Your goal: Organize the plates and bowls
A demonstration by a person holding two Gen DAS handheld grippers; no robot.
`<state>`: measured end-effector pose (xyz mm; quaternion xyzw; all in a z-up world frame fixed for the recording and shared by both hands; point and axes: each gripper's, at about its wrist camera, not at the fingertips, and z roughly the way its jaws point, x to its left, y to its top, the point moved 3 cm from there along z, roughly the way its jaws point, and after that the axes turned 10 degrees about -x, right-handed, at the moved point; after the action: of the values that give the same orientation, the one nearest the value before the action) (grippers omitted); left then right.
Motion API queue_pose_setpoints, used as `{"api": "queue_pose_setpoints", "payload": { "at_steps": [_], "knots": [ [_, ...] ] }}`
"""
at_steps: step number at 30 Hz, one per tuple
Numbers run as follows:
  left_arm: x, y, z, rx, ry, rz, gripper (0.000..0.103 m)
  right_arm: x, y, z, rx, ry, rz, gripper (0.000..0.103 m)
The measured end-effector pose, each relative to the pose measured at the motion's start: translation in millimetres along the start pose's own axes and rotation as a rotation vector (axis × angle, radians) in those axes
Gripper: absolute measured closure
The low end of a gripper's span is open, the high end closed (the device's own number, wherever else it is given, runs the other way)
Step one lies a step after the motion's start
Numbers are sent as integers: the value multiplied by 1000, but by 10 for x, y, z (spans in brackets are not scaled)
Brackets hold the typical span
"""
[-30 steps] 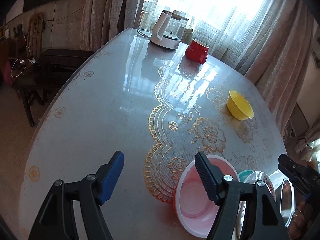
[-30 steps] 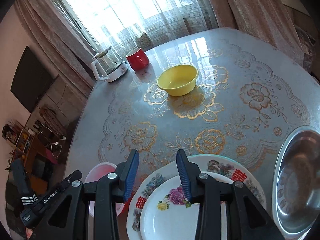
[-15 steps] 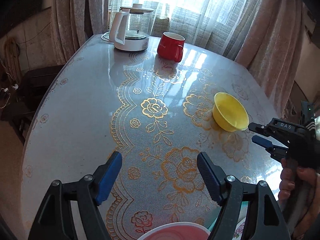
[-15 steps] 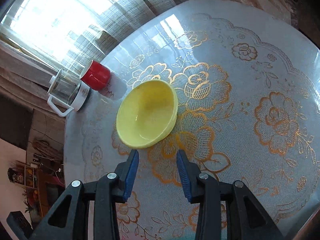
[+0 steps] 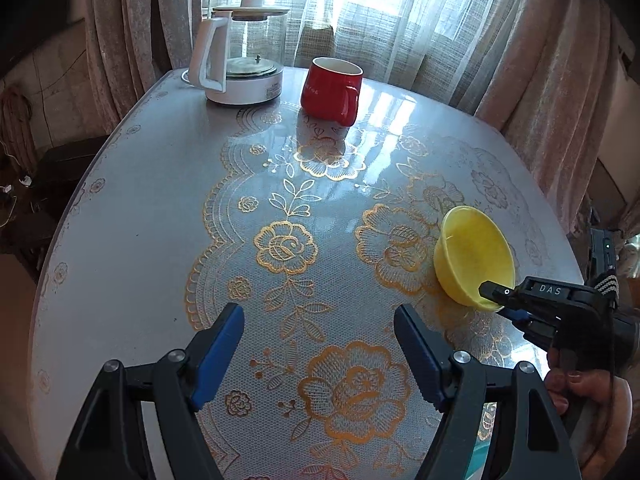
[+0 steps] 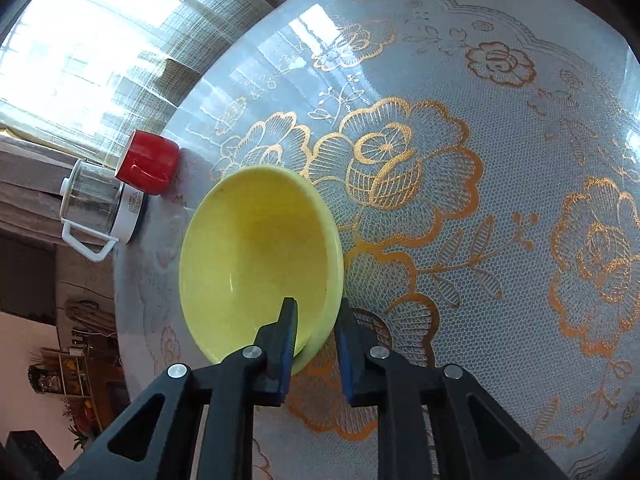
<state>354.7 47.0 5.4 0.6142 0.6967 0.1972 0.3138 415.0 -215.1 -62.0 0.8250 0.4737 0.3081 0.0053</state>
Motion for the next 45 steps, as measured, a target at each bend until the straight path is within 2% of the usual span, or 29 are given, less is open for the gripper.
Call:
{"api": "queue_pose_setpoints", "payload": {
  "at_steps": [4, 8, 14, 17, 19, 21, 24, 27, 39, 45],
  "knots": [
    [-119, -5, 7, 3, 0, 21, 25, -11, -176, -114, 40, -17, -47, 87],
    [-246, -45, 53, 22, -2, 59, 24, 18, -387, -211, 78, 3, -89, 87],
    [-306, -179, 298, 128, -39, 32, 27, 35, -555, -281, 93, 3, -126, 87],
    [-313, -248, 366, 164, -69, 2, 36, 60, -609, -299, 100, 16, -147, 87],
    [-346, -284, 389, 172, -80, 7, 46, 63, -644, -307, 109, 29, -150, 87],
    [-399, -324, 416, 180, -77, 38, 64, 75, -671, -303, 112, 36, -149, 87],
    [-463, -388, 424, 180, -92, 76, 75, 75, -707, -314, 114, 48, -143, 87],
    [-503, -416, 393, 171, -93, 114, 92, 83, -726, -359, 105, 61, -142, 87],
    [-429, -486, 28, 76, -118, 118, 93, 206, -866, -563, 71, 106, -161, 88],
    [-341, -471, -268, 13, -188, 81, 93, 271, -949, -782, 31, 137, -164, 88]
  ]
}}
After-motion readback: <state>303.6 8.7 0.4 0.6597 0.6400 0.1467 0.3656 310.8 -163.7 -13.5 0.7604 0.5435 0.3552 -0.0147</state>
